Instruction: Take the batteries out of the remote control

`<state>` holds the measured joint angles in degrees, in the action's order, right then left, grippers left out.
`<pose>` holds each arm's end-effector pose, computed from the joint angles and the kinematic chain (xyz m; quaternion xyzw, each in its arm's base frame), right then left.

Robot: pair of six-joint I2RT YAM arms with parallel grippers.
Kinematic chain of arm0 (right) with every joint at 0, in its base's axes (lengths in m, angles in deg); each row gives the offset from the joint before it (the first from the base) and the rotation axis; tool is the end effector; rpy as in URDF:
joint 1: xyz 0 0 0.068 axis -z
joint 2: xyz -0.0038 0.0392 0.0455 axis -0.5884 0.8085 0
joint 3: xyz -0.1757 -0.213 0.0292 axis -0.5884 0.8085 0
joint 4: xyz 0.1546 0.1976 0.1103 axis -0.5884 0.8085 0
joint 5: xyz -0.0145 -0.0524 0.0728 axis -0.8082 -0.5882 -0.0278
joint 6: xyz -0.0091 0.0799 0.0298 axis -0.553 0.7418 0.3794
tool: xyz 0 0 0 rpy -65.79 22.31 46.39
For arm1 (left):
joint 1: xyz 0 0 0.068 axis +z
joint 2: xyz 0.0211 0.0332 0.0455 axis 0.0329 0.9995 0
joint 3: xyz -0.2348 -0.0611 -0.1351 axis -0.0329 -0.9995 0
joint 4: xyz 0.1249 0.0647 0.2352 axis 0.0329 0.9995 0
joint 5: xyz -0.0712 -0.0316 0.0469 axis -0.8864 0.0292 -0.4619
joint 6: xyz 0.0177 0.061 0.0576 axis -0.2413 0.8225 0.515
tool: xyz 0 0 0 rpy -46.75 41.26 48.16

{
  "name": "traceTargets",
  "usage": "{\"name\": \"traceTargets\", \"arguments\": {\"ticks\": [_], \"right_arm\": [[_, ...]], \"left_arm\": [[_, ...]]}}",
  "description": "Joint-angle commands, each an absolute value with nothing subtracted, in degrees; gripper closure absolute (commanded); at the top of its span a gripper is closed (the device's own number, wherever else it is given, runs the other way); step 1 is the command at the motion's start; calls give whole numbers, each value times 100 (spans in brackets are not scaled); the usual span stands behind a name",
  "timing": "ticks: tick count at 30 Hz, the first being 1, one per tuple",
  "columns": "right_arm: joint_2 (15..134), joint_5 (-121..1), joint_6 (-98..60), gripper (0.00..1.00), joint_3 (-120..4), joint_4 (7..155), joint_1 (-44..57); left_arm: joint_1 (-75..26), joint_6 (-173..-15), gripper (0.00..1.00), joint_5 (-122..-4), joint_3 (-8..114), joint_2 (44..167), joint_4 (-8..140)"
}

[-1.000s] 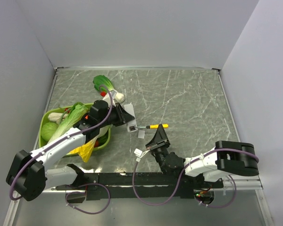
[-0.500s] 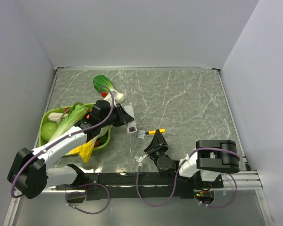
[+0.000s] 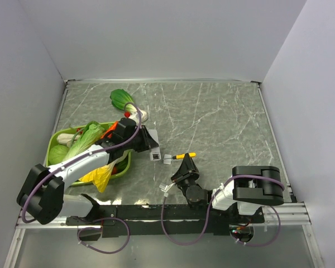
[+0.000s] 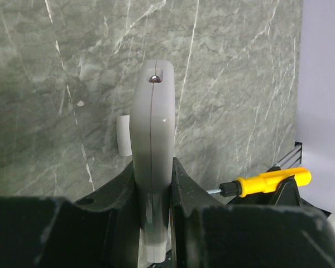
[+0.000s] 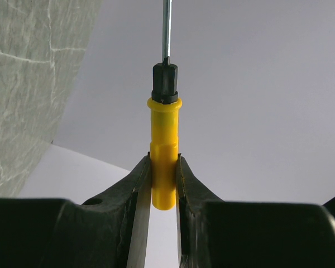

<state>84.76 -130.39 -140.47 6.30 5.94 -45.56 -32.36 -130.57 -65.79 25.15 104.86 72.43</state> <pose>0.1012 0.2263 0.1290 -0.6746 0.2580 -0.5319 0.4422 0.2597 -0.1947 0.2102 -0.0576 0.8805 -0.3689 0.2921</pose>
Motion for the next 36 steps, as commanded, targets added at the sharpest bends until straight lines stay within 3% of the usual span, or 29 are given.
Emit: {"name": "traceTargets", "arguments": {"ticks": [1,36], "right_arm": [[8245,-13151,-15981,100,517,-1377,-4543],[8631,-13115,-15814,100,333,-1395,-4525]], "left_arm": [[-3275,-13028,99,-6803,2726,10494,7008],[-3310,-13160,99,-6944,2779,10599,6919]]}}
